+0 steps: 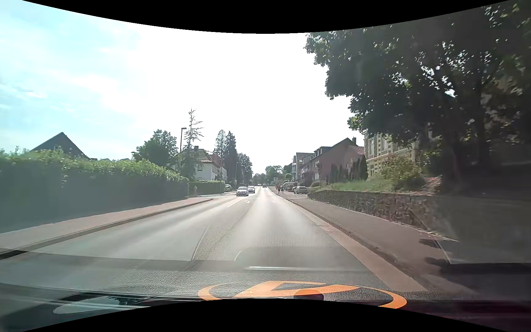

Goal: Follow the waypoints while adhering to traffic rules and regulations

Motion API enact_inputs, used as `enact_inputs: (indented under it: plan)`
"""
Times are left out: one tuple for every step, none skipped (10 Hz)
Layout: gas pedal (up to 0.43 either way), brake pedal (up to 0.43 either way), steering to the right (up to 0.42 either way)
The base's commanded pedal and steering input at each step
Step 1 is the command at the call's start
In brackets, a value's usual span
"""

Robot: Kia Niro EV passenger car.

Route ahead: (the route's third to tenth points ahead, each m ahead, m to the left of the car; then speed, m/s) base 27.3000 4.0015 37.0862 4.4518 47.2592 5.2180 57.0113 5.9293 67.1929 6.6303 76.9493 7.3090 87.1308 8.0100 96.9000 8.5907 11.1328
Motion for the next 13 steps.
enact_inputs:
  plan:
    - [0.098,0.000,-0.012]
    - [0.098,0.000,-0.011]
    - [0.098,0.000,-0.012]
    - [0.098,0.000,-0.011]
    - [0.098,0.000,-0.011]
    - [0.098,0.000,-0.011]
    - [0.098,0.000,-0.011]
    - [0.098,0.000,-0.011]
    - [0.098,0.000,-0.011]
    - [0.098,0.000,-0.011]
    - [0.098,0.000,-0.011]
    - [0.098,0.000,-0.011]
    - [0.098,0.000,-0.011]
